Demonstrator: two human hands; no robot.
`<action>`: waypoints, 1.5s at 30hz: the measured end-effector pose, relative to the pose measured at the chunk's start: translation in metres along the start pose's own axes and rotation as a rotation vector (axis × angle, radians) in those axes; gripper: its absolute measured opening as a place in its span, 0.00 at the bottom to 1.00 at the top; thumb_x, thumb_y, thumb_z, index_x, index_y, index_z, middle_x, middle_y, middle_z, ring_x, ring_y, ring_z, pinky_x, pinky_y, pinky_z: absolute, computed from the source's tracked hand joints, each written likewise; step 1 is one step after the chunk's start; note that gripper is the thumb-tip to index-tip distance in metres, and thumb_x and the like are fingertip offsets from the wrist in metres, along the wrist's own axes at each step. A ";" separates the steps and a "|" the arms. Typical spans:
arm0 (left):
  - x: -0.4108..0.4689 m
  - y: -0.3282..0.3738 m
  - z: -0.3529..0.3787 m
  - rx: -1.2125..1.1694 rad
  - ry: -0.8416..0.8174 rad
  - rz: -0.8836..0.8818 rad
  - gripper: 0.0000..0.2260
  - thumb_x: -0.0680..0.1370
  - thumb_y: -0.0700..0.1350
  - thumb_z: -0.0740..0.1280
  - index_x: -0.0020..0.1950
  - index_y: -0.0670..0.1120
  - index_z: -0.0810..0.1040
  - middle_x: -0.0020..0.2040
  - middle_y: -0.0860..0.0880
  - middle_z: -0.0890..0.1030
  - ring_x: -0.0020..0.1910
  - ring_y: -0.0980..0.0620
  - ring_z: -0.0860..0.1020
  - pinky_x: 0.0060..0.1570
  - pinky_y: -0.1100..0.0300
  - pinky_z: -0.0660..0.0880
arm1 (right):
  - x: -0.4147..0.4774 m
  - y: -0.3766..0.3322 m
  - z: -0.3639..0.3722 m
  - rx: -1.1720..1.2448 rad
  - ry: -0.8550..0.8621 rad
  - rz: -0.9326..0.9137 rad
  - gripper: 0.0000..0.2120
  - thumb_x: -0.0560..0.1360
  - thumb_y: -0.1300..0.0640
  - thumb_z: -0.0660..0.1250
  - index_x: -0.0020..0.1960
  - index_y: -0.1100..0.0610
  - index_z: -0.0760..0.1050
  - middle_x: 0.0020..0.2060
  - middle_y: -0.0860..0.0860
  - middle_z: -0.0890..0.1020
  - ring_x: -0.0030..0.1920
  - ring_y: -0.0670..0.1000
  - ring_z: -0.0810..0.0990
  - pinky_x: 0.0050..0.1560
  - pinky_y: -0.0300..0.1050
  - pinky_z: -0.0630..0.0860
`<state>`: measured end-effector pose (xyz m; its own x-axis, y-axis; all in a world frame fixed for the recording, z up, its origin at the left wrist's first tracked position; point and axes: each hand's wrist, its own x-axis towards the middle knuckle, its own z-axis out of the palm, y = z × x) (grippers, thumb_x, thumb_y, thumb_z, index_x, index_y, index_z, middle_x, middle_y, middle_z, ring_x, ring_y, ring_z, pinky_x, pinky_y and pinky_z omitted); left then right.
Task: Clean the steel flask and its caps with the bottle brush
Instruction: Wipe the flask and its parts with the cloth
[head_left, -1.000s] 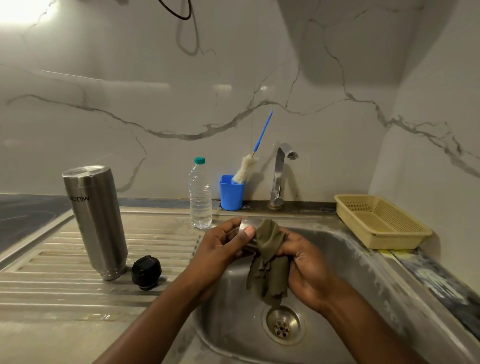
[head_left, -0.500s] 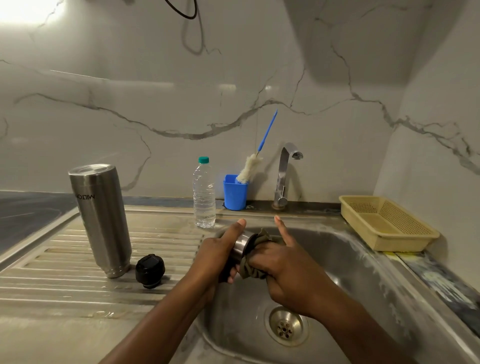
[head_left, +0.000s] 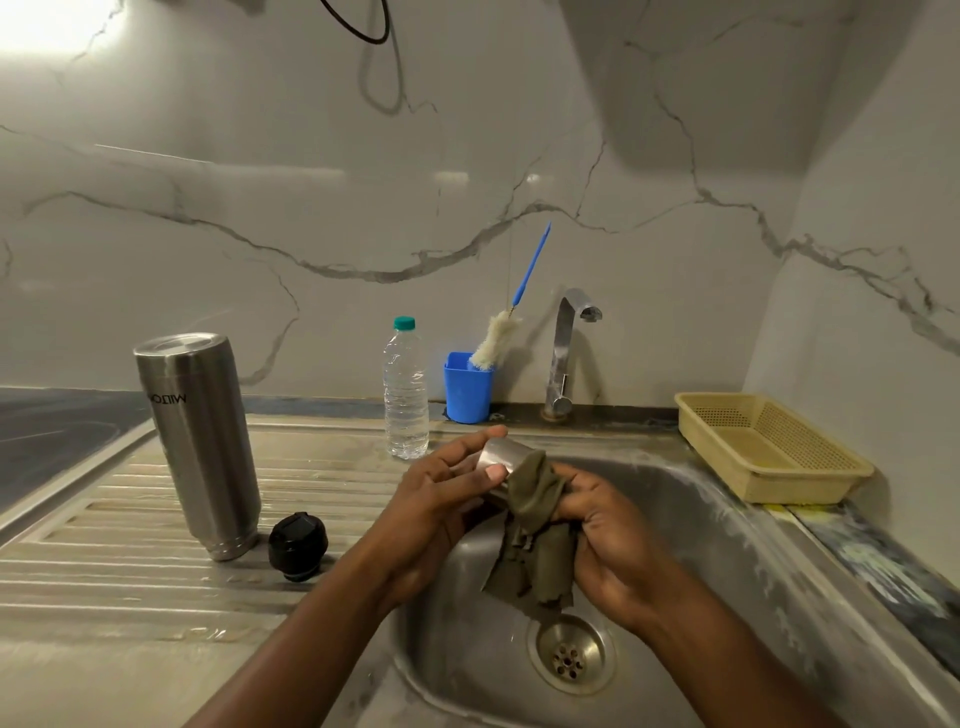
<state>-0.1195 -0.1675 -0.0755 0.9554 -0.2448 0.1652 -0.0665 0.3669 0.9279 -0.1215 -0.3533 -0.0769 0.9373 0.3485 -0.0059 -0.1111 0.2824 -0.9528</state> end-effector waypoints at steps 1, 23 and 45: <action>0.000 -0.001 -0.001 0.031 -0.001 0.008 0.18 0.80 0.41 0.70 0.70 0.45 0.79 0.61 0.40 0.86 0.61 0.41 0.84 0.68 0.45 0.78 | 0.000 0.000 0.001 -0.065 0.021 -0.026 0.19 0.78 0.70 0.61 0.61 0.57 0.84 0.58 0.60 0.85 0.64 0.63 0.81 0.66 0.61 0.79; 0.001 -0.005 -0.002 0.102 0.031 0.018 0.22 0.77 0.42 0.75 0.71 0.51 0.79 0.53 0.47 0.87 0.56 0.42 0.85 0.62 0.47 0.81 | 0.002 0.000 -0.004 -0.068 0.040 -0.027 0.17 0.79 0.68 0.59 0.57 0.61 0.85 0.57 0.63 0.85 0.60 0.62 0.83 0.67 0.62 0.78; 0.009 0.075 -0.045 1.286 0.430 0.103 0.22 0.72 0.43 0.80 0.66 0.49 0.82 0.54 0.52 0.83 0.49 0.53 0.81 0.43 0.64 0.74 | 0.018 0.006 -0.024 0.013 0.087 0.008 0.17 0.81 0.67 0.62 0.64 0.55 0.83 0.59 0.60 0.85 0.62 0.62 0.83 0.67 0.62 0.78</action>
<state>-0.1032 -0.1020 -0.0192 0.9276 0.1166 0.3549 -0.1352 -0.7809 0.6099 -0.0973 -0.3663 -0.0900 0.9615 0.2717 -0.0404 -0.1225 0.2922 -0.9485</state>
